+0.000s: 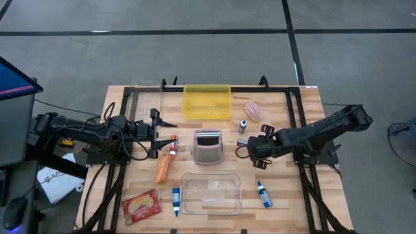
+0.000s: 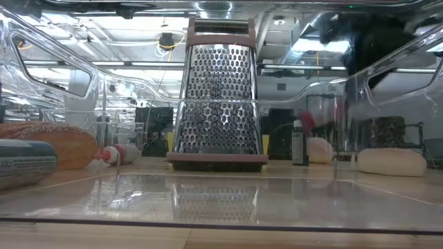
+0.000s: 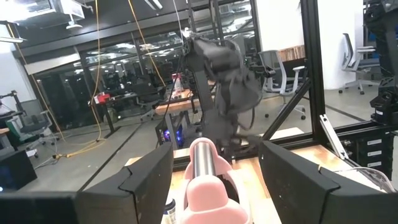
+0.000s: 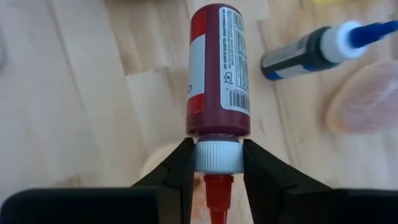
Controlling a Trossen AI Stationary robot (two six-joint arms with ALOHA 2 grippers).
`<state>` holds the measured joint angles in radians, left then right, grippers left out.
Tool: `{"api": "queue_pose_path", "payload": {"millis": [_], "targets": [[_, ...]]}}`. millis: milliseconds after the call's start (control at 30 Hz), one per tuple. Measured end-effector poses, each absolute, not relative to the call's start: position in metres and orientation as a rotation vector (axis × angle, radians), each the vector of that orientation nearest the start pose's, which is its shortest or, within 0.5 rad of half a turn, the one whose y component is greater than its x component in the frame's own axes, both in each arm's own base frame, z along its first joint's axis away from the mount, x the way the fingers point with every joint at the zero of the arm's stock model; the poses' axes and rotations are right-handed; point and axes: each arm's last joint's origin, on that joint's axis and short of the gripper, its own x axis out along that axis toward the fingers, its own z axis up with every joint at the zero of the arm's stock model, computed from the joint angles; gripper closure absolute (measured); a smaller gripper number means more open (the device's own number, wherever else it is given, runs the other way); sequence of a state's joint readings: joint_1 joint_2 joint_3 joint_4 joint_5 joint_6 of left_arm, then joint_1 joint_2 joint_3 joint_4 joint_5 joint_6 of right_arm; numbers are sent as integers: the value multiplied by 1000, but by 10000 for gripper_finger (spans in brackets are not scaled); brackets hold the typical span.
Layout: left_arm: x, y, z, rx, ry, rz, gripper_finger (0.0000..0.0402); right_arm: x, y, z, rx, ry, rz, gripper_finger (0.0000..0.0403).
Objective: Pick & Place Food Item
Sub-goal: Put the red food coloring bottle into the bottom transparent bin
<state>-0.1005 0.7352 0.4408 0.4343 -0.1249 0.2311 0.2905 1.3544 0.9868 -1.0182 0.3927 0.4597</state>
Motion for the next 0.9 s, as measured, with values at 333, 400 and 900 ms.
{"api": "queue_pose_path", "payload": {"millis": [333, 400, 900], "targets": [[170, -14, 281, 223, -140, 43, 170, 227, 86, 297, -63, 1296, -211, 310], [169, -13, 282, 227, -142, 44, 170, 233, 96, 301, -58, 1325, -168, 310], [153, -11, 287, 213, -152, 81, 170, 329, 178, 334, -180, 1434, 118, 310]]}}
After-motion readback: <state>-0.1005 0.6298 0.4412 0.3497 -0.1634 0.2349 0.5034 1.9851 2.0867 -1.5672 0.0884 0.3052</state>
